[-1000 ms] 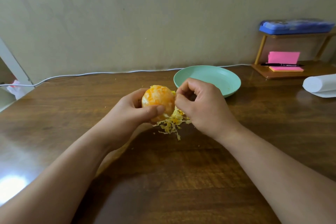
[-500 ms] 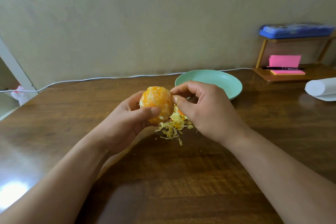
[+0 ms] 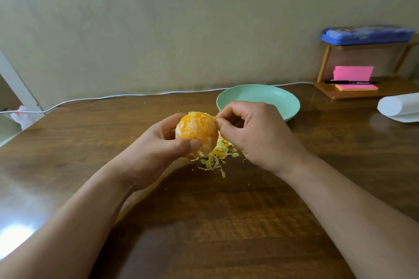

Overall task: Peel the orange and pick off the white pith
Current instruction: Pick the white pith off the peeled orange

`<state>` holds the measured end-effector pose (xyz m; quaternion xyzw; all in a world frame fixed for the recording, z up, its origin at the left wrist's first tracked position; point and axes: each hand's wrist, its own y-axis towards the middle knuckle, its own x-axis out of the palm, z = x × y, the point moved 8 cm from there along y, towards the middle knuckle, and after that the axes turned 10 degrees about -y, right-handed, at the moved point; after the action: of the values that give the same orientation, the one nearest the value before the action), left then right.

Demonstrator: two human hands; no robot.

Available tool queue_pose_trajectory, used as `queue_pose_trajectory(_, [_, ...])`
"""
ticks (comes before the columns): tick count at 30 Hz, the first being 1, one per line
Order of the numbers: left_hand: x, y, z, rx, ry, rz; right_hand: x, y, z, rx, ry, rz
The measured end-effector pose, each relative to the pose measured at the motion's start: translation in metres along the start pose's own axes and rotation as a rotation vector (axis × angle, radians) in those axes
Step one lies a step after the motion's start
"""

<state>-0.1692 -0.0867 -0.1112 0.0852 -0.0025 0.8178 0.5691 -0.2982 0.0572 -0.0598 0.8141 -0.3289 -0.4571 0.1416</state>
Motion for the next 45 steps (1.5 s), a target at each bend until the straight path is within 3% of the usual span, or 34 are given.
queue_pose_trajectory(7, [0.0, 0.0, 0.004, 0.018, -0.046, -0.011, 0.001, 0.003, 0.003, 0.007, 0.099, -0.07])
queue_pose_trajectory(14, [-0.003, -0.001, 0.0, -0.037, -0.014, -0.027, 0.002, 0.002, 0.003, 0.009, 0.03, -0.118])
queue_pose_trajectory(24, [0.002, 0.001, 0.003, 0.004, -0.125, -0.046, 0.0, 0.0, -0.006, 0.019, 0.149, -0.082])
queue_pose_trajectory(32, [-0.004, 0.002, 0.004, 0.07, 0.006, 0.06, 0.006, -0.005, -0.01, 0.059, 0.114, -0.009])
queue_pose_trajectory(45, [-0.007, 0.001, 0.004, 0.079, 0.113, 0.09, 0.012, -0.002, -0.005, 0.083, 0.163, -0.048])
